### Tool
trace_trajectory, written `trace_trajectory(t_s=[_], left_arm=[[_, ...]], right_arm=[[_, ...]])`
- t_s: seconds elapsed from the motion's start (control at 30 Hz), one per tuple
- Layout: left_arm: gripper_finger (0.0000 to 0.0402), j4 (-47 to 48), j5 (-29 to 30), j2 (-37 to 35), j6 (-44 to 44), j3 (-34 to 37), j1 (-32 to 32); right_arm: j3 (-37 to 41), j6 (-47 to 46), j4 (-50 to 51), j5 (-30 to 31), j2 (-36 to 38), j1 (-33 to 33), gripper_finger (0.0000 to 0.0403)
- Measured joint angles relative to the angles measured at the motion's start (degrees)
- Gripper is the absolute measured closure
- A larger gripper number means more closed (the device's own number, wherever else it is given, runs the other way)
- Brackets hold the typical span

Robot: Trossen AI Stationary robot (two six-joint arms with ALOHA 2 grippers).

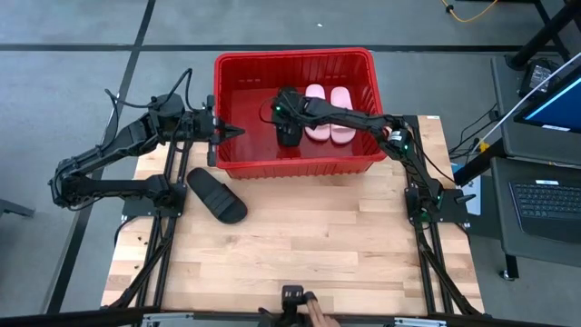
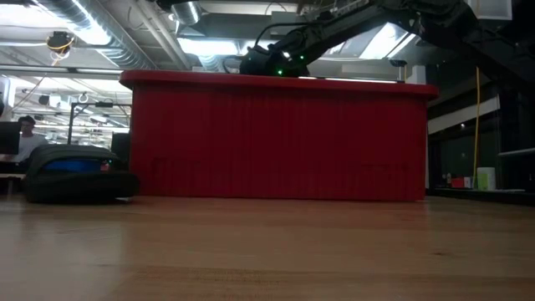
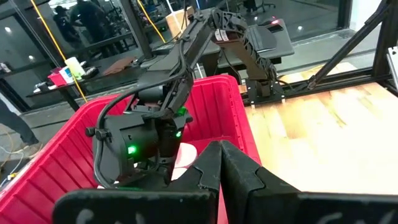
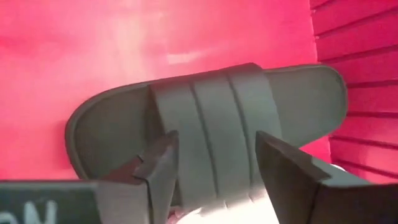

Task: Pick and place slides into bin
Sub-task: Put the black slipper into the red bin

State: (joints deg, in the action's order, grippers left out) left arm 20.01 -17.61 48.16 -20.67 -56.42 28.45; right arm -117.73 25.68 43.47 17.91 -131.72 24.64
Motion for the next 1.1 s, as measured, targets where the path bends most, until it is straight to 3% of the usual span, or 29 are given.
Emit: trace_trajectory(t_s=[0.33, 0.43, 0.63, 0.8, 1.1], left_arm=[[0.0400, 0.0, 0.1, -1.1, 0.3, 0.0, 0.0], [0.0400, 0.0, 0.5, -1.9, 2.2, 0.0, 0.0], [0.0400, 2.3, 9.3, -2.6, 3.4, 0.0, -5.1], [0.0400, 3.1, 13.2, -2.7, 1.8, 0.0, -12.4], [0.0400, 4.9, 30.4, -2.7, 2.3, 0.0, -23.7]], right_arm=[[-12.1, -0.1, 13.3, 0.0, 0.0, -1.5, 0.0191], [-16.7, -0.1, 18.6, 0.1, 0.0, -2.4, 0.0212], [-17.0, -0.2, 22.4, 3.3, 3.0, -3.8, 0.0381], [-16.9, -3.0, 25.6, 3.7, 6.6, -5.3, 0.0397], [-16.9, -3.0, 24.2, 4.2, 16.0, -8.9, 0.0400]])
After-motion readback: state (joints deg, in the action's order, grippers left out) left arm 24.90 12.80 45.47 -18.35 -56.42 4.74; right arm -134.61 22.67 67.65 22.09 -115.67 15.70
